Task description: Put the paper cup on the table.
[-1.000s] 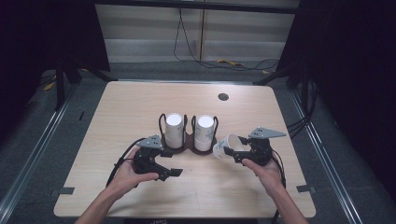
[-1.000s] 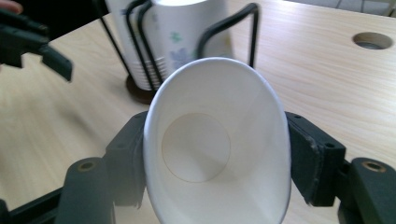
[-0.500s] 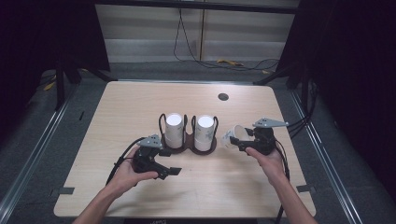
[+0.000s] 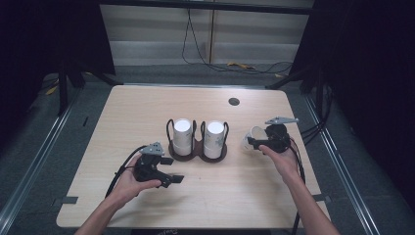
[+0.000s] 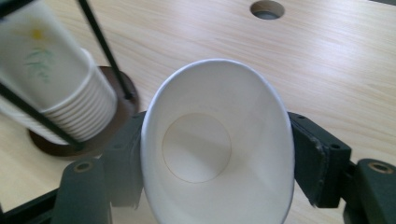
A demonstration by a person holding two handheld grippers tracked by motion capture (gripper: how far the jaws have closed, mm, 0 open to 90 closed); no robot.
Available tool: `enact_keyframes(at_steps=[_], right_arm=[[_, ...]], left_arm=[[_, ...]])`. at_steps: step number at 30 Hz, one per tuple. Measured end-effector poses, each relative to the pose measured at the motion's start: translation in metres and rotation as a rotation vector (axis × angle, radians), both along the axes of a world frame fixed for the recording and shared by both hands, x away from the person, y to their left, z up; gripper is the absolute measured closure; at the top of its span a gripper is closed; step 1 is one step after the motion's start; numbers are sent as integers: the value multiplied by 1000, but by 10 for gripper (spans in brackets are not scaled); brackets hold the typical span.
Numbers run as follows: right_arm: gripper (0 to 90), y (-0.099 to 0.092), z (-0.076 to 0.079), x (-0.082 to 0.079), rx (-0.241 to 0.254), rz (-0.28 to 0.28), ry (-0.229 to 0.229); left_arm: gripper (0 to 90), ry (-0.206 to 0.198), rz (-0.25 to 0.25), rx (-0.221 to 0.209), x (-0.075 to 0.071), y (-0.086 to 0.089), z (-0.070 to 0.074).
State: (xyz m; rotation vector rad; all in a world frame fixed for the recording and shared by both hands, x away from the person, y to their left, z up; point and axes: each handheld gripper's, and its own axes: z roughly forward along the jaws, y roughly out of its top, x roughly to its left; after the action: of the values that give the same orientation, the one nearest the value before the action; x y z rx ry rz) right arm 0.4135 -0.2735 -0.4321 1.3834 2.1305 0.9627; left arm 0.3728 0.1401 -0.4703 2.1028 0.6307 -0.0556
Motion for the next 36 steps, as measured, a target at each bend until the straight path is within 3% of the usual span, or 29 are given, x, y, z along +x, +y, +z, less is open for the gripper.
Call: enact_keyframes(at_steps=[4, 9, 13, 15, 22, 25, 36], right_arm=[[275, 2, -2, 7, -59, -20, 5], [253, 6, -8, 12, -96, -29, 16], [233, 8, -10, 14, -52, -25, 10], [222, 10, -12, 14, -80, -27, 3], [185, 12, -18, 16, -71, -33, 19], [192, 12, -21, 16, -75, -50, 36], [172, 6, -24, 11, -22, -60, 49]], left_arm=[[160, -7, 8, 1, -2, 4, 1], [161, -8, 16, 13, -2, 8, -2], [161, -5, 33, 15, -1, 11, -4], [161, -5, 35, 7, 0, 13, -4], [162, -8, 47, 7, -1, 18, -7], [164, 4, 60, -20, 1, 20, -6], [164, -3, 73, -5, 3, 23, -7]])
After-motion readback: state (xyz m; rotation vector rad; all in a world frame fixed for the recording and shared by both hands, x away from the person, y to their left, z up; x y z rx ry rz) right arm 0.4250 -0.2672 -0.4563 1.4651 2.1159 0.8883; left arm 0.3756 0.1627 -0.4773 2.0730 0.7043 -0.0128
